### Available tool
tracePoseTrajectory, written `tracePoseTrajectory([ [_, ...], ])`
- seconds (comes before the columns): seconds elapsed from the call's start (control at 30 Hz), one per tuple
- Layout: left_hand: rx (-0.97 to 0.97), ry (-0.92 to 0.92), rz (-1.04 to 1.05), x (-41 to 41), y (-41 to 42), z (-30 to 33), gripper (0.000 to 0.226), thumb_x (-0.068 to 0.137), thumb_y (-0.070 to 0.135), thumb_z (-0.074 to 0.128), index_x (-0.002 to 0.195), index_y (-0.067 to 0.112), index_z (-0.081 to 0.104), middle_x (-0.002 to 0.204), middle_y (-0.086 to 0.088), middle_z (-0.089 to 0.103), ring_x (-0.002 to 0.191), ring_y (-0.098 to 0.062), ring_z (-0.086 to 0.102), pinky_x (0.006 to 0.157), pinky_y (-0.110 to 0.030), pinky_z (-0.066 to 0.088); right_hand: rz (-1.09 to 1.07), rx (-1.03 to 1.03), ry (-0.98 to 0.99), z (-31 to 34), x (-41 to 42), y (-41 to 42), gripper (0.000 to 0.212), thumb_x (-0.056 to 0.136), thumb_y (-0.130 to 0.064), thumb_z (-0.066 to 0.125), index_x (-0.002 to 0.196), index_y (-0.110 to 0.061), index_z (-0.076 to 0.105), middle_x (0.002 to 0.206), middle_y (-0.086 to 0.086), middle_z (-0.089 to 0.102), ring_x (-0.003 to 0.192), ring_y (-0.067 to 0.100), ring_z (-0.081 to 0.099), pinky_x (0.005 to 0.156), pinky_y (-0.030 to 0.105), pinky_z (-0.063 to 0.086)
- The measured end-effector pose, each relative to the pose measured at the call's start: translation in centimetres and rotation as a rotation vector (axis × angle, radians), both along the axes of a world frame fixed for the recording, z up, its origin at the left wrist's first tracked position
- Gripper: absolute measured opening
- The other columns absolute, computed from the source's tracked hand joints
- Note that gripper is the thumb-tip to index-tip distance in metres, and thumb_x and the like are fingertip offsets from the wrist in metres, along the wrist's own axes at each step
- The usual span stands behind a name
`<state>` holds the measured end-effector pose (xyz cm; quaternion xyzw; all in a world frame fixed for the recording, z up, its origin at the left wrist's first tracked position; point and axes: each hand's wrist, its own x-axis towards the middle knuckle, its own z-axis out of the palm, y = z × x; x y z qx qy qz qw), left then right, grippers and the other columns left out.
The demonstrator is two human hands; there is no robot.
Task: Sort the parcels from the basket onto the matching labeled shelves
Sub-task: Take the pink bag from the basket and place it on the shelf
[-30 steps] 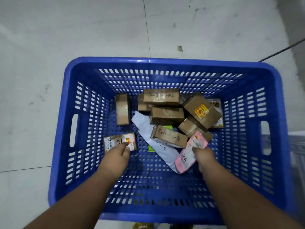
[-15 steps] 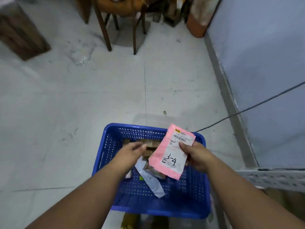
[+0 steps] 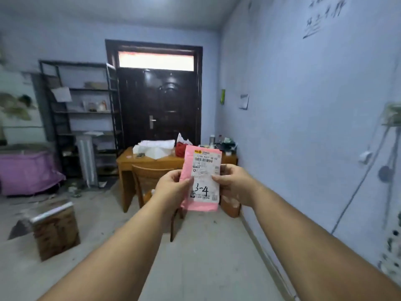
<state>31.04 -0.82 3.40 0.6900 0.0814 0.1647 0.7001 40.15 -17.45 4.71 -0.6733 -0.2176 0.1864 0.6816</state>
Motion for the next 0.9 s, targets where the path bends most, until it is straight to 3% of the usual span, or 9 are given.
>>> tracePoseTrajectory([
  [0.1, -0.038, -0.101, 0.008, -0.8, 0.2, 6.9, 0.015, 0.095, 0.019, 0.058, 0.109, 0.014, 0.062, 0.098, -0.007, 0.075, 0.085, -0.024, 0.074, 0.072, -0.042, 0.061, 0.038, -0.013, -0.134, 7.6, -1.6, -0.4, 0.041, 0.087, 0.000, 0.067, 0.123, -0.014, 0.054, 0.108, 0.014, 0.072, 0.097, 0.031, 0.071, 0.079, 0.045, 0.057],
  [0.23, 0.015, -0.266, -0.033, -2.1, 0.5, 13.7, 0.020, 0.099, 0.019, 0.052, 0.113, 0.009, 0.061, 0.101, -0.009, 0.074, 0.079, -0.020, 0.074, 0.050, -0.025, 0.053, -0.024, 0.067, -0.290, 14.5, -3.3, -0.2, 0.031, 0.090, -0.005, 0.065, 0.115, -0.019, 0.056, 0.102, 0.011, 0.075, 0.092, 0.026, 0.073, 0.083, 0.045, 0.058],
  [0.43, 0.126, -0.349, -0.085, -3.6, 1.8, 17.8, 0.018, 0.095, 0.018, 0.059, 0.111, 0.013, 0.065, 0.102, -0.008, 0.075, 0.092, -0.024, 0.073, 0.064, -0.030, 0.058, -0.092, 0.103, -0.374, 17.6, -4.0, 0.3, 0.035, 0.089, -0.005, 0.066, 0.123, -0.008, 0.056, 0.104, 0.011, 0.074, 0.092, 0.025, 0.073, 0.080, 0.040, 0.060],
  [0.6, 0.123, -0.373, -0.094, -3.8, 1.7, 17.7, 0.021, 0.096, 0.020, 0.058, 0.115, 0.016, 0.064, 0.104, -0.008, 0.074, 0.095, -0.026, 0.072, 0.076, -0.040, 0.059, -0.114, 0.125, -0.396, 17.5, -4.6, 0.5, 0.033, 0.090, -0.004, 0.064, 0.122, -0.009, 0.057, 0.102, 0.011, 0.074, 0.093, 0.025, 0.073, 0.083, 0.043, 0.059],
  [0.73, 0.087, -0.379, -0.049, -3.2, 0.3, 16.6, 0.021, 0.096, 0.023, 0.058, 0.115, 0.020, 0.065, 0.101, -0.004, 0.075, 0.091, -0.024, 0.073, 0.077, -0.045, 0.059, -0.116, 0.033, -0.410, 16.9, -4.8, -0.2, 0.044, 0.092, -0.008, 0.063, 0.133, -0.015, 0.050, 0.104, 0.006, 0.074, 0.095, 0.022, 0.072, 0.082, 0.044, 0.060],
  [0.8, 0.039, -0.383, -0.046, -2.5, -0.7, 16.1, 0.021, 0.096, 0.023, 0.058, 0.116, 0.019, 0.065, 0.101, -0.006, 0.075, 0.084, -0.022, 0.074, 0.067, -0.039, 0.060, -0.142, -0.077, -0.464, 16.7, -5.1, -1.1, 0.055, 0.091, -0.009, 0.064, 0.140, -0.023, 0.043, 0.105, 0.003, 0.074, 0.096, 0.021, 0.072, 0.080, 0.044, 0.060],
  [0.9, -0.030, -0.380, -0.076, -1.2, -2.9, 15.4, 0.022, 0.096, 0.019, 0.058, 0.117, 0.017, 0.065, 0.100, -0.009, 0.075, 0.070, -0.019, 0.071, 0.044, -0.022, 0.050, -0.224, -0.236, -0.588, 16.2, -6.1, -3.5, 0.060, 0.090, -0.011, 0.065, 0.142, -0.028, 0.039, 0.115, 0.002, 0.071, 0.101, 0.021, 0.070, 0.084, 0.046, 0.059],
])
